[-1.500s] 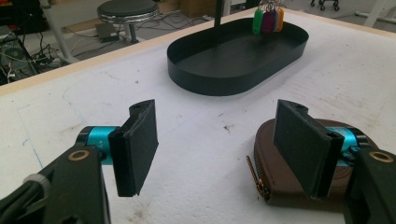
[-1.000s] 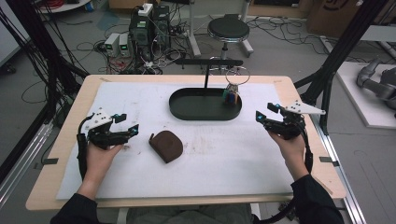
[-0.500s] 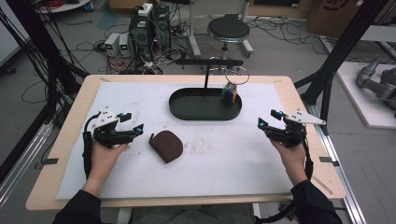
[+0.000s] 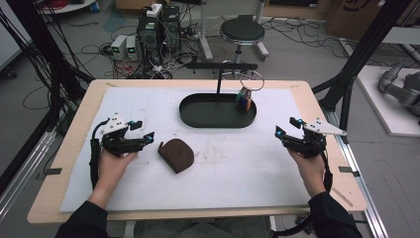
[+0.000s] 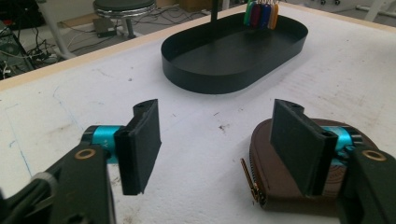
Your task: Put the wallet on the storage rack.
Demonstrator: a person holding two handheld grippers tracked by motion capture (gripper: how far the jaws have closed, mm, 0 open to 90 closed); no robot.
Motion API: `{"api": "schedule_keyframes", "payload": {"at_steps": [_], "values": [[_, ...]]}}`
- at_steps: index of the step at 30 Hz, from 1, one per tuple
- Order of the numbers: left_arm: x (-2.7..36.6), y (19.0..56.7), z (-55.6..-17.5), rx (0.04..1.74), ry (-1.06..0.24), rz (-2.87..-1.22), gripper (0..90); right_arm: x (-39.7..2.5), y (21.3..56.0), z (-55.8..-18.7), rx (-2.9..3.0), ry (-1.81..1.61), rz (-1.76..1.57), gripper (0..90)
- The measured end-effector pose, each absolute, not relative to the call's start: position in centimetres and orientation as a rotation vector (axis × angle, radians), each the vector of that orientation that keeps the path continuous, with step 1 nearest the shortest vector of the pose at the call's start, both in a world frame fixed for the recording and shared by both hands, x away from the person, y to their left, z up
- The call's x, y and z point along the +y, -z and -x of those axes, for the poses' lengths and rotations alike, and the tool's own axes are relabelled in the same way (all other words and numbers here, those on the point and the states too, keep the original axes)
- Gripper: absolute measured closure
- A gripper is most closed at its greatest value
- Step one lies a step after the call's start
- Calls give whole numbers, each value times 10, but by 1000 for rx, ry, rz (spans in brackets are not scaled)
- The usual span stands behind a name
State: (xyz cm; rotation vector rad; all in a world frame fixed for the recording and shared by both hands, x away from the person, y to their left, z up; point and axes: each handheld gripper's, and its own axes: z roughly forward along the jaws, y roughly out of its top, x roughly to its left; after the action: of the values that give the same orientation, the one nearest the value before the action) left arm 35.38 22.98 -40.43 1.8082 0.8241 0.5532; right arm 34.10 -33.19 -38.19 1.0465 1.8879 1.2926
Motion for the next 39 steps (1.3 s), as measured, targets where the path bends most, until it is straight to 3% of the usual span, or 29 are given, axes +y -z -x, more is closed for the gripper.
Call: {"api": "schedule_keyframes", "payload": {"at_steps": [18,39], "values": [[213,408,-363,858,-476,-1850,412,-327,388,-346,1914,-1226,-1020,351],[186,434,-396,918,-209,-1983,429,-323,391,-347,1950,-1202,-994,354]]}}
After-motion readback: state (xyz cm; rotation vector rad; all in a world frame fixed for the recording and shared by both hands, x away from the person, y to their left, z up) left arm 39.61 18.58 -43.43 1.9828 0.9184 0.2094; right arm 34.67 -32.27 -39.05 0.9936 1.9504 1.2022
